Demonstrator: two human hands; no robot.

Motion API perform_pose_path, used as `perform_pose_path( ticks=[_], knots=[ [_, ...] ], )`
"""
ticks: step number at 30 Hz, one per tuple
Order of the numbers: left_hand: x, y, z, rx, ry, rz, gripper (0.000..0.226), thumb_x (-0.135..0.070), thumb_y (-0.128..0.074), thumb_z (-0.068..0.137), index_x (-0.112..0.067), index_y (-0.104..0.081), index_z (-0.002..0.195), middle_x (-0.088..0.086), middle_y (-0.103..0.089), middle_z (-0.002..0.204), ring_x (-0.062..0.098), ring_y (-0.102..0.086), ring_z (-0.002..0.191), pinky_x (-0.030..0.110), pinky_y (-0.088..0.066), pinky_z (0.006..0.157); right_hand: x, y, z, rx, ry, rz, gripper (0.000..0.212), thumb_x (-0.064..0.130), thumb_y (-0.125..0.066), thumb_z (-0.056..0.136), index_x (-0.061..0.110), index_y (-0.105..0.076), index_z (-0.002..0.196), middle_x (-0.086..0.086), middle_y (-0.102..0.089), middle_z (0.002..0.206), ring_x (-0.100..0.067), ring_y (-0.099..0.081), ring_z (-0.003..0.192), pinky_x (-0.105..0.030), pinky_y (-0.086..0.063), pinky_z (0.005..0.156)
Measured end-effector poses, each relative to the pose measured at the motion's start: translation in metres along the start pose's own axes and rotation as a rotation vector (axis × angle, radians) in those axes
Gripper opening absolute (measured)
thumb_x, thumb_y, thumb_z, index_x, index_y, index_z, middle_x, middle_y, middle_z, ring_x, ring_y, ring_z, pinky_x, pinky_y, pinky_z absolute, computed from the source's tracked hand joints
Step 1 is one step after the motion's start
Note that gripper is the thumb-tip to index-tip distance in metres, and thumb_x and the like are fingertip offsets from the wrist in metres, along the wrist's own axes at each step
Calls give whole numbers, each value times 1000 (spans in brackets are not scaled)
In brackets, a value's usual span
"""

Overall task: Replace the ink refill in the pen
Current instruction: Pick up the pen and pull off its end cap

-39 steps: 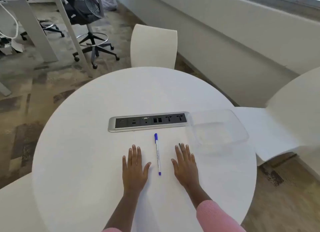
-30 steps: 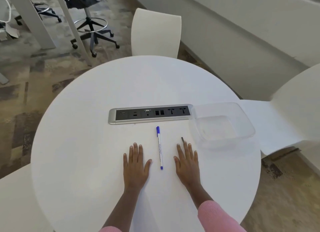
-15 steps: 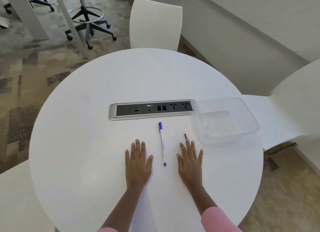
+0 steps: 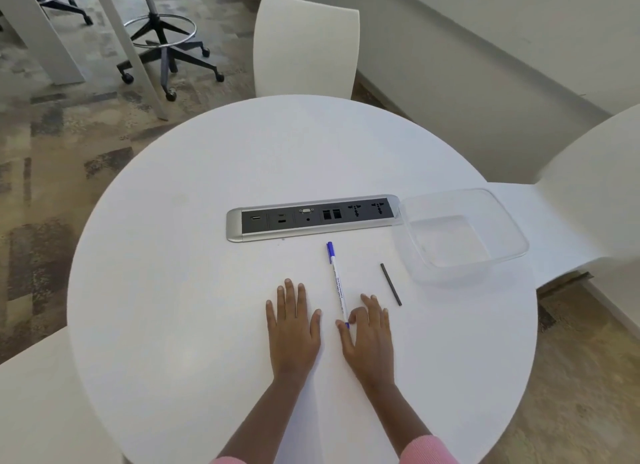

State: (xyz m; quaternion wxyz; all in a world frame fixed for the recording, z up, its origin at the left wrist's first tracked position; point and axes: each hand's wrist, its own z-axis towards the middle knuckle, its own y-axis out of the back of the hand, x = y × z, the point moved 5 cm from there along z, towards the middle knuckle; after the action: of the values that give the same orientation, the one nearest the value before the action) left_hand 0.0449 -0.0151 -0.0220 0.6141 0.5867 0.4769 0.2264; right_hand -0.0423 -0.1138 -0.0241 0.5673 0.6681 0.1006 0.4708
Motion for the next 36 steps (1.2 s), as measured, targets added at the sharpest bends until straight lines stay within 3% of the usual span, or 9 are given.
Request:
perform_pose_path(
  ticks=[7, 11, 14, 18, 21, 24, 27, 32, 36],
  knots=[
    [3, -2, 1, 42, 15, -1, 71, -40, 1, 93, -4, -50, 127, 20, -51, 134, 35, -51, 121, 54, -41, 97, 1, 6, -1, 40, -149, 101, 14, 14, -53, 88, 2, -58, 94, -10, -59, 119, -25, -44, 126, -39, -36, 106],
    [4, -9, 2, -11, -47, -54, 62, -41, -14, 92, -4, -47, 130, 21, -46, 138, 36, -46, 125, 54, -36, 102, 1, 16, -6, 3, -268, 227, 12, 20, -48, 91, 10, -54, 95, 4, -54, 93, -20, -55, 97, -27, -43, 73],
    [10, -13, 3, -43, -50, -198, 62, -43, -12, 94, -5, -41, 134, 19, -35, 145, 34, -33, 135, 50, -20, 112, -1, 21, -8, -3, -321, 332, 13, 22, -46, 93, 11, -55, 91, 4, -56, 94, -16, -55, 90, -24, -40, 71],
    [16, -11, 9, -108, 30, -595, 40, -23, -37, 96, -6, -40, 132, 10, -32, 149, 23, -11, 143, 34, -2, 116, 1, 25, -9, 7, -286, 424, 12, 20, -47, 93, 13, -56, 88, 2, -60, 90, -12, -55, 85, -20, -39, 70],
    [19, 5, 9, -126, 247, -1047, 24, -20, -45, 94, -10, -54, 114, -4, -44, 134, 20, -11, 143, 36, -13, 115, 2, 25, -12, 37, -274, 473, 10, 22, -49, 92, 23, -54, 83, 9, -61, 86, -7, -56, 83, -9, -40, 67],
    [19, 17, 8, -63, 461, -1434, 11, -16, -52, 91, -16, -61, 97, 2, -56, 117, 23, -44, 123, 32, -35, 101, 4, 29, -13, 45, -246, 516, 21, 21, -53, 89, 38, -51, 76, 13, -62, 84, -4, -57, 85, -4, -38, 67],
    [11, 23, 3, 89, 487, -1756, 12, -10, -51, 91, -15, -61, 92, 6, -64, 102, 22, -56, 105, 33, -41, 97, 6, 36, -14, 13, -203, 523, 29, 15, -57, 86, 42, -51, 77, 15, -63, 85, -5, -57, 88, -4, -38, 70],
    [-4, 21, -13, 227, 457, -1962, 14, -3, -48, 90, -7, -60, 97, 4, -76, 83, 17, -70, 85, 24, -58, 74, 15, 51, -16, -67, -72, 495, 36, 4, -59, 84, 39, -56, 81, 19, -61, 85, -6, -55, 90, -1, -36, 78],
    [-13, 21, -23, 231, 473, -2014, 11, -1, -49, 89, -4, -60, 91, 5, -76, 77, 17, -72, 76, 22, -59, 63, 16, 58, -16, -123, -27, 429, 21, 1, -59, 83, 20, -65, 90, 16, -59, 83, -9, -53, 88, -1, -36, 78]
  ],
)
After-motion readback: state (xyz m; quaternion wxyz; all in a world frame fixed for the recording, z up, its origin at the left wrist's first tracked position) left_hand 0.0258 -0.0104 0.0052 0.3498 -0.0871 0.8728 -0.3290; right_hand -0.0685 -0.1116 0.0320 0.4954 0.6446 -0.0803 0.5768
